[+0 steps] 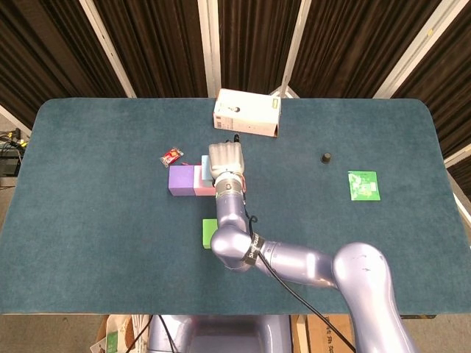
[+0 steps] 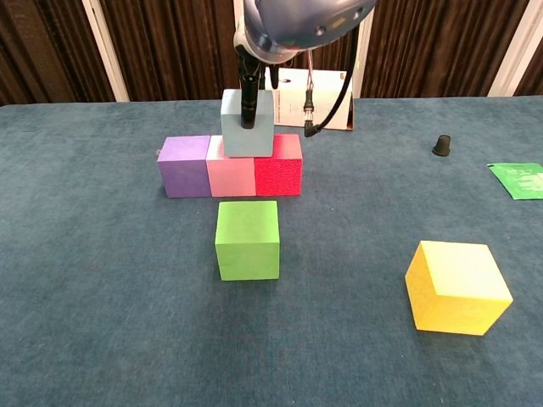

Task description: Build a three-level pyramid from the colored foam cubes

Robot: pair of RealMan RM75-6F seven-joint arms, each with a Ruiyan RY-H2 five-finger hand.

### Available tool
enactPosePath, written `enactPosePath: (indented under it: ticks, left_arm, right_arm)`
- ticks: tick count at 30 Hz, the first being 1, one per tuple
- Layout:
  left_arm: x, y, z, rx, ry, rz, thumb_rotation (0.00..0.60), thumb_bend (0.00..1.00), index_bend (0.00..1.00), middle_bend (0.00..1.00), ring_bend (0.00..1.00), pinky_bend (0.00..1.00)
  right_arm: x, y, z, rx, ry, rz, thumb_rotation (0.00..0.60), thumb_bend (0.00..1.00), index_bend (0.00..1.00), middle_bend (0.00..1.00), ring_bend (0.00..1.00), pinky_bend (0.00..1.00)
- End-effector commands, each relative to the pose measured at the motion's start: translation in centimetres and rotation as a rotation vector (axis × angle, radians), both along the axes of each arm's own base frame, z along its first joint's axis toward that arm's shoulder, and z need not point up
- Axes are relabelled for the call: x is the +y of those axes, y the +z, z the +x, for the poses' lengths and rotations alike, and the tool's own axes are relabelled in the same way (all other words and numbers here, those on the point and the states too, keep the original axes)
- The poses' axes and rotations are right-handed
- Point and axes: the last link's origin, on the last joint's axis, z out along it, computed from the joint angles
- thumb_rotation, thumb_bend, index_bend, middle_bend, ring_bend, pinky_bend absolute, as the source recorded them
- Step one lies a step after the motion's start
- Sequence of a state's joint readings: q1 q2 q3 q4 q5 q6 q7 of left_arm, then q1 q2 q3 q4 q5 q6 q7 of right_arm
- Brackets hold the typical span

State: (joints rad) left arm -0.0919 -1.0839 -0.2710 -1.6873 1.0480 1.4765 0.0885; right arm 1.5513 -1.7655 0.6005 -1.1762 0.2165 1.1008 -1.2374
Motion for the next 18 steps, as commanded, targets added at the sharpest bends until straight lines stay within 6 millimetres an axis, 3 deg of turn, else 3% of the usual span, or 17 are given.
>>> enactPosePath:
  ticks: [1,18]
  left_arm:
    - [0.0,0.0,-0.01,0.0,0.001,-0.001,0.6,0.3,0.06,0.0,0.0,0.0]
    - [0.07,0.05,-0.04,-0.004,0.003,0.005,0.6,0.3,0.06,0.0,0.0,0.0]
  right_arm:
    - [0.05,-0.05,0.0,0.001,-0.002,0.002,0.6,0.33,0.38,0.4,0.22,0.0]
    - [0.1,-0.26,0.0,0.01,-0.007,0.001,0.6,0.32,0.39,0.4,0.22,0.0]
